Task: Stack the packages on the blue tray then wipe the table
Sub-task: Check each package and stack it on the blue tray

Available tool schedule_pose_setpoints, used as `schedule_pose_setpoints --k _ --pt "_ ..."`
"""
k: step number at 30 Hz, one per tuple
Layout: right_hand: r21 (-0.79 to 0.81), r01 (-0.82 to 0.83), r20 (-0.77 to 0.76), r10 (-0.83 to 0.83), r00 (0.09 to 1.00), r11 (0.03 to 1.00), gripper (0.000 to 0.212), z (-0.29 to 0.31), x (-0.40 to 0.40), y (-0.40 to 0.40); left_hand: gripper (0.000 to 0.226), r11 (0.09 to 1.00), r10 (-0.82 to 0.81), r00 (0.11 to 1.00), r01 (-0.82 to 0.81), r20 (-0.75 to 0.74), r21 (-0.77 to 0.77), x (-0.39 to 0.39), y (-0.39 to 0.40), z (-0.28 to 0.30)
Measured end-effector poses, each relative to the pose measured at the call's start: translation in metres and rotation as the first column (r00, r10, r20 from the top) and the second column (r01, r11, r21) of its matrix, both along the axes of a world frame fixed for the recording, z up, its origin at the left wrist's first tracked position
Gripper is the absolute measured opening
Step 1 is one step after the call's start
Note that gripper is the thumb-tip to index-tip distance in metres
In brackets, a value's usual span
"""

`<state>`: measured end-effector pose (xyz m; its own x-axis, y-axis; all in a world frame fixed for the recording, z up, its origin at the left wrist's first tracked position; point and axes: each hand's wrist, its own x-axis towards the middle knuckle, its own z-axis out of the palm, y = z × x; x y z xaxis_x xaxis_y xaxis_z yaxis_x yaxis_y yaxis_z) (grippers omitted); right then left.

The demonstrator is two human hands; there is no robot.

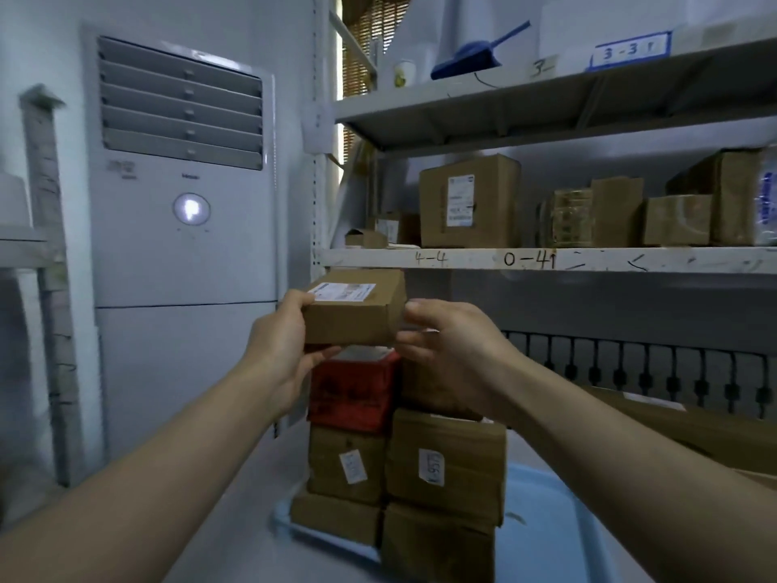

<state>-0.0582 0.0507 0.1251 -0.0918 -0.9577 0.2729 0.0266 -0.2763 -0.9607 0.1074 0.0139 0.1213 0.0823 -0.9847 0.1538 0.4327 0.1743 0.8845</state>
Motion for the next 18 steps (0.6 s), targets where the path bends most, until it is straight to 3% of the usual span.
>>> schedule_pose_setpoints --k 3,6,8,14,18 --pt "-0.005 0.004 -0.102 -0.004 0.995 1.000 0.030 0.001 0.018 -0.013 0.030 0.999 0.019 1.000 -0.019 0.013 0.034 0.012 -0.014 -0.001" --pt "0.023 0.089 -0.299 -0.079 0.951 0.996 0.015 0.004 0.026 -0.015 0.032 0.997 0.019 0.998 -0.023 0.056 0.070 0.016 -0.030 -0.004" --pt "0.038 0.123 -0.375 -0.100 0.922 0.992 0.025 0.004 0.028 -0.015 0.032 0.995 0.013 0.997 -0.021 0.076 0.098 0.014 -0.040 -0.007" --pt "0.059 0.173 -0.336 -0.144 0.931 0.983 0.014 -0.001 0.025 -0.030 0.035 0.990 -0.019 0.990 -0.001 0.139 0.143 0.001 -0.061 -0.014" --pt "0.090 0.156 -0.362 -0.113 0.925 0.984 0.041 -0.006 0.022 -0.033 0.045 0.985 0.082 0.953 -0.122 0.292 0.124 -0.005 -0.070 -0.023"
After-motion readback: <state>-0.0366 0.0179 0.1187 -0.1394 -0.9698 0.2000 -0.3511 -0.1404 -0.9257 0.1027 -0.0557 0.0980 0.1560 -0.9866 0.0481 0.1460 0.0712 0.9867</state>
